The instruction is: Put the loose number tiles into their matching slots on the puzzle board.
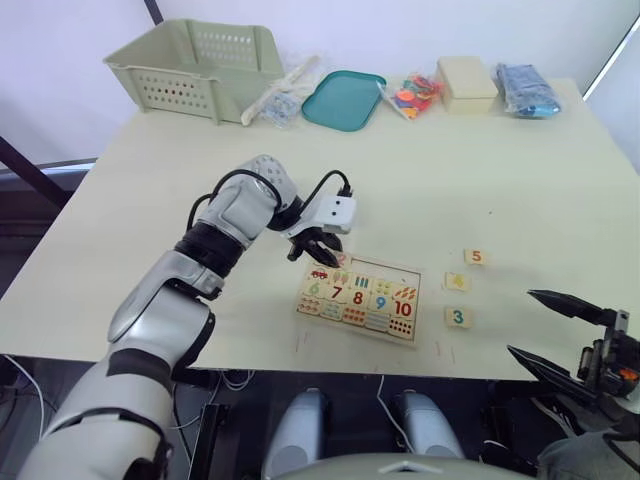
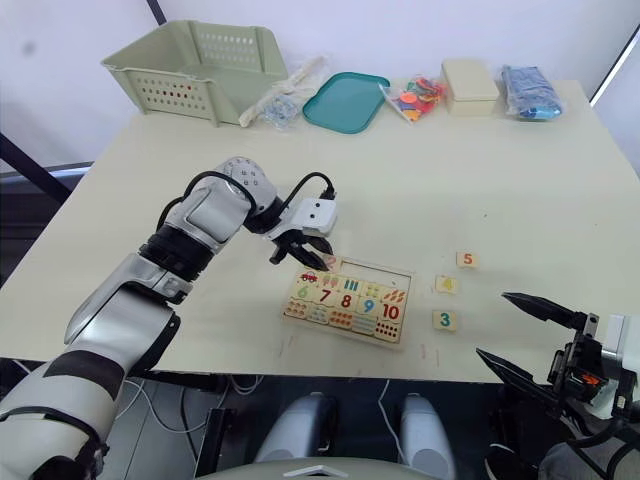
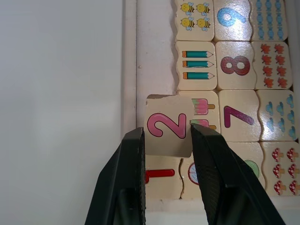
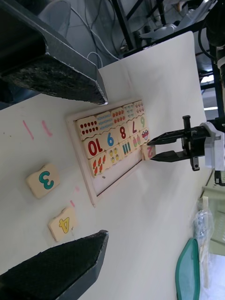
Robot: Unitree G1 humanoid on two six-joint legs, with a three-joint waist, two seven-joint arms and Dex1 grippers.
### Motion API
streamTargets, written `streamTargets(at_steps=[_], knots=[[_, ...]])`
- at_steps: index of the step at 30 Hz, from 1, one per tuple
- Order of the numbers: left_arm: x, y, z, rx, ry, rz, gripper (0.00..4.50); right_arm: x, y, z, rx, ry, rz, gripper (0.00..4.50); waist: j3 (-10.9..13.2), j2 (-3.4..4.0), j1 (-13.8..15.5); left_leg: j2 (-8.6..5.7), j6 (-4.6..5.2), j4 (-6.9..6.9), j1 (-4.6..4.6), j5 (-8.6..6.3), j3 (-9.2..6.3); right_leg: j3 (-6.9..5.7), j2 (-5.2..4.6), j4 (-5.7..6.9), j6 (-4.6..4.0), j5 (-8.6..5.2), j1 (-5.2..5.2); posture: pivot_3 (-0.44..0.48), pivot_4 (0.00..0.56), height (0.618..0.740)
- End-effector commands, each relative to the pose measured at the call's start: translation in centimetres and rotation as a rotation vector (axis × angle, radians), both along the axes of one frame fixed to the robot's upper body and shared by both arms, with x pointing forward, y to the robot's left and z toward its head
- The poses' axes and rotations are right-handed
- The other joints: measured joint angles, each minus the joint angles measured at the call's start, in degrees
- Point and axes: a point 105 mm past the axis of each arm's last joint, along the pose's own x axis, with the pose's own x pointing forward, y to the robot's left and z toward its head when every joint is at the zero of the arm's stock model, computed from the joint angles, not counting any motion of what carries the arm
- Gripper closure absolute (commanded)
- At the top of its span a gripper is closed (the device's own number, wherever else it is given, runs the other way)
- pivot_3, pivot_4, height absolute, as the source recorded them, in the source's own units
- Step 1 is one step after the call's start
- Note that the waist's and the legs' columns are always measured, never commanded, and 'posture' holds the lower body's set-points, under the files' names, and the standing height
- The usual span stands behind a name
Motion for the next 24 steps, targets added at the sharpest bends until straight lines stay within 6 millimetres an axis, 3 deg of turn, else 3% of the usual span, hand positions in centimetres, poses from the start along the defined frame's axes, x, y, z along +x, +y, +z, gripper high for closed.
streamTargets(at_steps=[1,24], knots=[[0.36,-0.39,1.04,0.0,-0.04,-0.018,3.57,-0.23,0.49,0.48,-0.004,-0.036,0.011,0.0,0.0,0.0,0.0,0.0,0.0,0.0,0.0,0.0,-0.01,0.0,0.0,0.0,0.0,0.0,0.0,0.0,0.15,0.74],[0.74,-0.96,0.51,0.017,-0.055,-0.012,3.57,-0.48,0.73,0.3,0.001,-0.033,-0.004,0.0,0.0,-0.01,-0.2,-0.01,0.0,0.01,0.01,0.0,-0.03,0.0,0.0,0.05,0.0,0.0,0.0,0.0,0.15,0.74]])
